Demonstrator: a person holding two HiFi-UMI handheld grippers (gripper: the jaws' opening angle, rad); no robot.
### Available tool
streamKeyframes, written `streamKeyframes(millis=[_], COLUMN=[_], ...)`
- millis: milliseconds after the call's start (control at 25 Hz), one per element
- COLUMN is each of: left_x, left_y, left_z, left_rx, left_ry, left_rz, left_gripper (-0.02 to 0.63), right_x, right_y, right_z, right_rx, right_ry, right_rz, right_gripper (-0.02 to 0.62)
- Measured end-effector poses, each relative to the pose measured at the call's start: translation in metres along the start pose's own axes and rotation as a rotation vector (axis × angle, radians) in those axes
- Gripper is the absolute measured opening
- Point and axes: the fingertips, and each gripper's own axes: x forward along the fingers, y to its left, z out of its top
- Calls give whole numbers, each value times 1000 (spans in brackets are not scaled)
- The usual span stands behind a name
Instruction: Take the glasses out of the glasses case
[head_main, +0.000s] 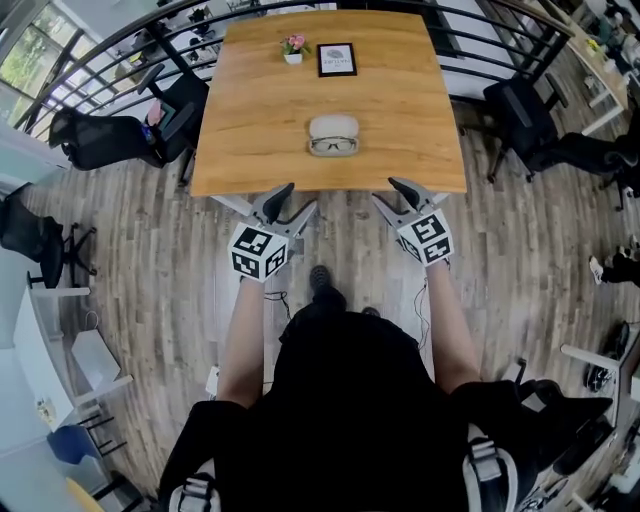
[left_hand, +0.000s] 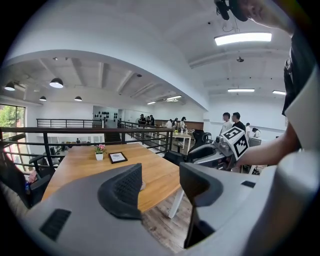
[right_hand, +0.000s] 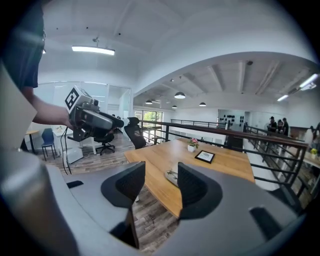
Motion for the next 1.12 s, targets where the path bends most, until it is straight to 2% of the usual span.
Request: streamKeyframes(millis=[400,840,1120], left_x=[13,15,10], left_y=[51,102,134], left_z=[4,2,-3], left_rx=[-11,0,-6], left_ry=[1,15,30], left_rz=[-48,-117,-117], left_gripper=[241,241,241], right_x=[47,95,127], right_y=[-1,1,8], right_z=[12,18,25], right_rx=[-17,17,35], right_ry=[51,71,81], right_rz=[-16,-66,-54], right_gripper=[213,186,181])
